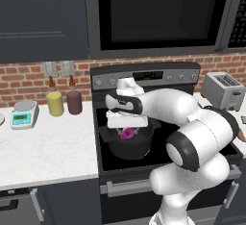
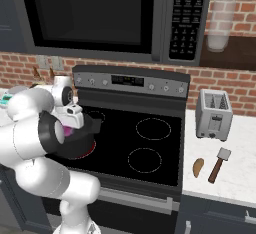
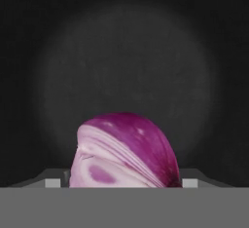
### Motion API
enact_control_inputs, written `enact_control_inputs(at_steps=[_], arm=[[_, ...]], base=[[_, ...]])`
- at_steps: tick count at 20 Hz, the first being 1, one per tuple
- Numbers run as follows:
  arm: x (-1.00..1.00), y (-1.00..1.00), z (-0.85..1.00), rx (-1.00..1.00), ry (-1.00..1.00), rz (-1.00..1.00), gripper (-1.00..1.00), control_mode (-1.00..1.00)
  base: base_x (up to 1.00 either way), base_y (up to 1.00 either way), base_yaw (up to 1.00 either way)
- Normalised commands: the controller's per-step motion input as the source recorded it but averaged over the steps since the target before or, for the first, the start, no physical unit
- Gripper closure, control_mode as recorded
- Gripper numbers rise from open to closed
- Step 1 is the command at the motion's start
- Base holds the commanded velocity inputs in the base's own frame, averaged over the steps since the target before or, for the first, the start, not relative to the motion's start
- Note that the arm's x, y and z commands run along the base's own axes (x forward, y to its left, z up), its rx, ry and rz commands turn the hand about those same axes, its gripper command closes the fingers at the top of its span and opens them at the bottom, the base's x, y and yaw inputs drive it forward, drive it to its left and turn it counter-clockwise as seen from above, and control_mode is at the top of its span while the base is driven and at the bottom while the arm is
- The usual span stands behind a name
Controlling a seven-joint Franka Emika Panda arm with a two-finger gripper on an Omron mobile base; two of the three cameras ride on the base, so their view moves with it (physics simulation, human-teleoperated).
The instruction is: Put the sweet potato and onion in the pot. Retrieve the spatula and lightly stir the vegetables in the pot.
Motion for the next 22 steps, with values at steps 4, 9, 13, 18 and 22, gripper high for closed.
enact_control_inputs(at_steps=[4,9,13,18,22], arm=[[0.06,0.00,-0.33,0.01,0.00,0.00,1.00,-1.00],[0.01,0.00,-0.20,0.03,-0.02,0.00,1.00,-1.00],[0.02,0.00,-0.04,0.03,-0.08,0.00,-1.00,-1.00],[0.00,-0.01,0.00,0.01,-0.01,0.00,-1.00,-1.00],[0.03,-0.10,0.00,0.00,0.02,0.00,-1.00,-1.00]], base=[[0.00,0.00,0.00],[0.00,0.00,0.00],[0.00,0.00,0.00],[0.00,0.00,0.00],[0.00,0.00,0.00]])
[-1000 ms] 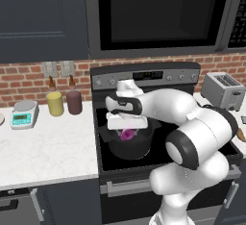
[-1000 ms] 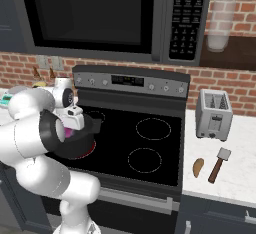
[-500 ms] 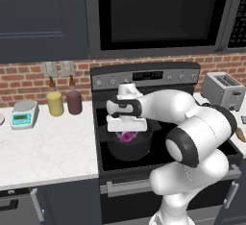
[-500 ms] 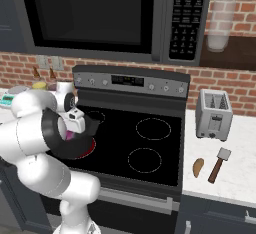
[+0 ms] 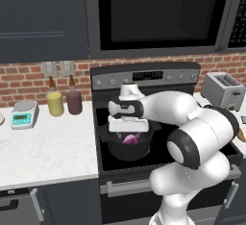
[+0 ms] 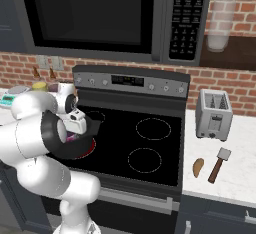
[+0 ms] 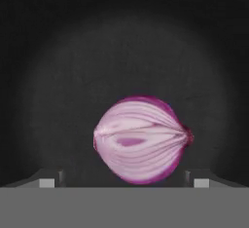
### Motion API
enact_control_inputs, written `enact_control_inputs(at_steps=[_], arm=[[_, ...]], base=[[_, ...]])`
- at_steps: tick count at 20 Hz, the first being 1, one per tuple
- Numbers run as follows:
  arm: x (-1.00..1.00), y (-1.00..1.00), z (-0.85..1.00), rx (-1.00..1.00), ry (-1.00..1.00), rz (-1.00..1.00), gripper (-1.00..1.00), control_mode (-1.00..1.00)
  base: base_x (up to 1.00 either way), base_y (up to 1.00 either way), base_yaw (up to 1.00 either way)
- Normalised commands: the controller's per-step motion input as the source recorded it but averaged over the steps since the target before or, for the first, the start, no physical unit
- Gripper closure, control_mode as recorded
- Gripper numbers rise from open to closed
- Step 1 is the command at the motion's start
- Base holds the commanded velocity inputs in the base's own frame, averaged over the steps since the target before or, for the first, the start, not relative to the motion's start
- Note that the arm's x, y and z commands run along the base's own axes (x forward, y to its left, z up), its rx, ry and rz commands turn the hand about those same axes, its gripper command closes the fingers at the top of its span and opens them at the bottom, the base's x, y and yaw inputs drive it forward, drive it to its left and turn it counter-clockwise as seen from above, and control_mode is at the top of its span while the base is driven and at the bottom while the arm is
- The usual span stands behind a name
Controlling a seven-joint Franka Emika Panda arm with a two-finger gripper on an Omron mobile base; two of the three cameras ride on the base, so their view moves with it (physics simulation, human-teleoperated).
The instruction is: Put the sweet potato and onion in the pot. Retrieve the spatula and lightly stir the vegetables in the pot.
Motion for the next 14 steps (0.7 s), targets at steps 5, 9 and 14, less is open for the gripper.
enact_control_inputs(at_steps=[5,9,14], arm=[[0.20,-0.08,0.01,0.00,0.02,0.01,-1.00,-1.00],[0.09,-0.11,0.17,0.01,-0.01,0.07,-1.00,-1.00],[-0.15,-0.05,0.45,0.02,-0.11,0.09,-1.00,-1.00]], base=[[0.00,0.00,0.00],[0.00,0.00,0.00],[0.00,0.00,0.00]])
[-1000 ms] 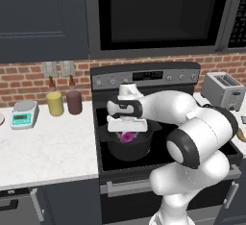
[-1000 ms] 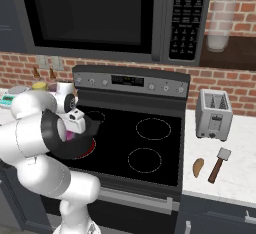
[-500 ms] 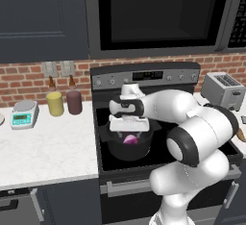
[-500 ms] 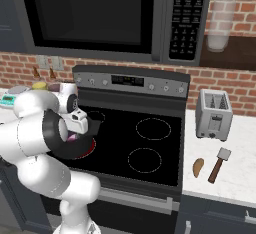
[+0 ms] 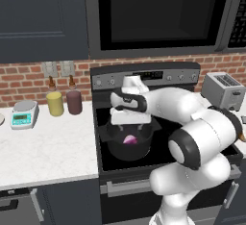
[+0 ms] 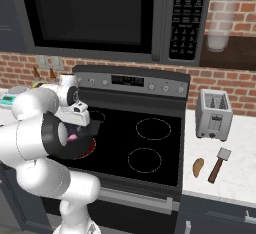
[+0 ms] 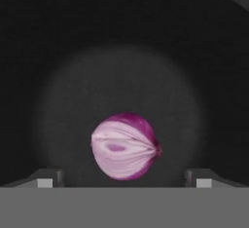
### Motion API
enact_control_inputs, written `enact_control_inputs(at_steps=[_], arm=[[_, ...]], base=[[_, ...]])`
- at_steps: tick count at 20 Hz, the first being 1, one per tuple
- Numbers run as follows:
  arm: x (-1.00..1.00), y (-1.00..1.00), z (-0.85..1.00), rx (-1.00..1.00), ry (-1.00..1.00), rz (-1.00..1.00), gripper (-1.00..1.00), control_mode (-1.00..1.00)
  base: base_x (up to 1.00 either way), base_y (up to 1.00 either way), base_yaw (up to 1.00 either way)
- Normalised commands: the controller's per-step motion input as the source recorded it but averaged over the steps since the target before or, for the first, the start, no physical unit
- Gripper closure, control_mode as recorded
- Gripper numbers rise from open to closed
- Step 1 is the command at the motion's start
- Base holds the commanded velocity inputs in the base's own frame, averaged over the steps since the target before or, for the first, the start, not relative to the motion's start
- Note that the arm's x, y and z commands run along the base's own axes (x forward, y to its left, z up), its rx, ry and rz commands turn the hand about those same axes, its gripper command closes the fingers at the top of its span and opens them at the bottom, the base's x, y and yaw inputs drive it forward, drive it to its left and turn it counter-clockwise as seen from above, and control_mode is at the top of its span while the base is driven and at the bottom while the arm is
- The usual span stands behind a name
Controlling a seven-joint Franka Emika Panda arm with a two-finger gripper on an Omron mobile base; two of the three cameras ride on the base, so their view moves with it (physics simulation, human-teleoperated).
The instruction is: Put the sweet potato and onion in the pot. Retrieve the spatula and lightly stir the vegetables in the pot.
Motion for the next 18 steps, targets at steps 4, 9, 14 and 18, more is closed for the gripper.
enact_control_inputs(at_steps=[4,9,14,18], arm=[[-0.35,-0.16,0.50,0.01,-0.17,0.10,-1.00,-1.00],[-0.46,-0.41,0.60,0.00,-0.08,0.10,-1.00,-1.00],[-0.61,-0.80,0.55,0.00,-0.05,0.10,-1.00,-1.00],[-0.64,-0.94,0.46,0.00,0.00,0.09,-1.00,-1.00]], base=[[0.00,0.00,0.00],[0.00,0.00,0.00],[0.00,0.00,0.00],[0.00,0.00,0.00]])
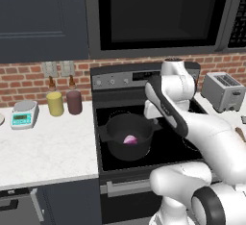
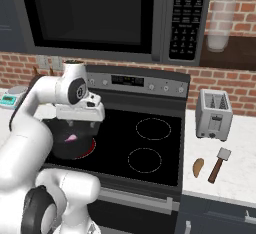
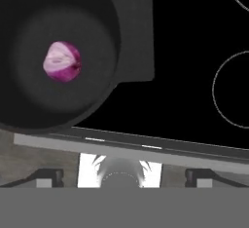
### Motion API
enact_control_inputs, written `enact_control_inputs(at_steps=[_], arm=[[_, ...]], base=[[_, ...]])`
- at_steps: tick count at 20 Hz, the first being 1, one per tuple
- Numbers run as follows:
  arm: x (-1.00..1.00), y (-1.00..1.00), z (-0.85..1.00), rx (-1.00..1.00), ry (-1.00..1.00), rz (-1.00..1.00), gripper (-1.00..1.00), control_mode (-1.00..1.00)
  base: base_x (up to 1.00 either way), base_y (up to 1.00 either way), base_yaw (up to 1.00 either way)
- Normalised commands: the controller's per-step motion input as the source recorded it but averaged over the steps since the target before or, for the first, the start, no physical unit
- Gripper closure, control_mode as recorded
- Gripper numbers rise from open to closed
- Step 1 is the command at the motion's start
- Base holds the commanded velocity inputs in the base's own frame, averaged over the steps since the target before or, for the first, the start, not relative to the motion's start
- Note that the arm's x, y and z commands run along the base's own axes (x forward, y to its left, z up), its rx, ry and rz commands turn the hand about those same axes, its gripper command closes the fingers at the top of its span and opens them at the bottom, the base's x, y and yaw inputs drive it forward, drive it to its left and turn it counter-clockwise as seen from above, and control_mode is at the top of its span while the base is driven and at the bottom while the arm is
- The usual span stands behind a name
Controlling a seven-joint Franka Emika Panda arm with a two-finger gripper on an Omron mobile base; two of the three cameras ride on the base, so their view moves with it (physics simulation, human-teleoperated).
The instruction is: Put the sweet potato and onion in the pot. Retrieve the spatula and lightly stir the vegetables in the pot.
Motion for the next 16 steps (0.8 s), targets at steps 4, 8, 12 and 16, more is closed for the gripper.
enact_control_inputs(at_steps=[4,8,12,16], arm=[[-0.29,-1.00,0.25,0.00,0.04,0.01,-1.00,-1.00],[-0.07,-1.00,0.06,0.00,0.02,0.00,-1.00,-1.00],[0.27,-1.00,-0.13,0.00,0.04,-0.08,-1.00,-1.00],[0.53,-1.00,-0.30,0.00,0.07,-0.15,-1.00,-1.00]], base=[[0.00,0.00,0.00],[0.00,0.00,0.00],[0.00,0.00,0.00],[0.00,0.00,0.00]])
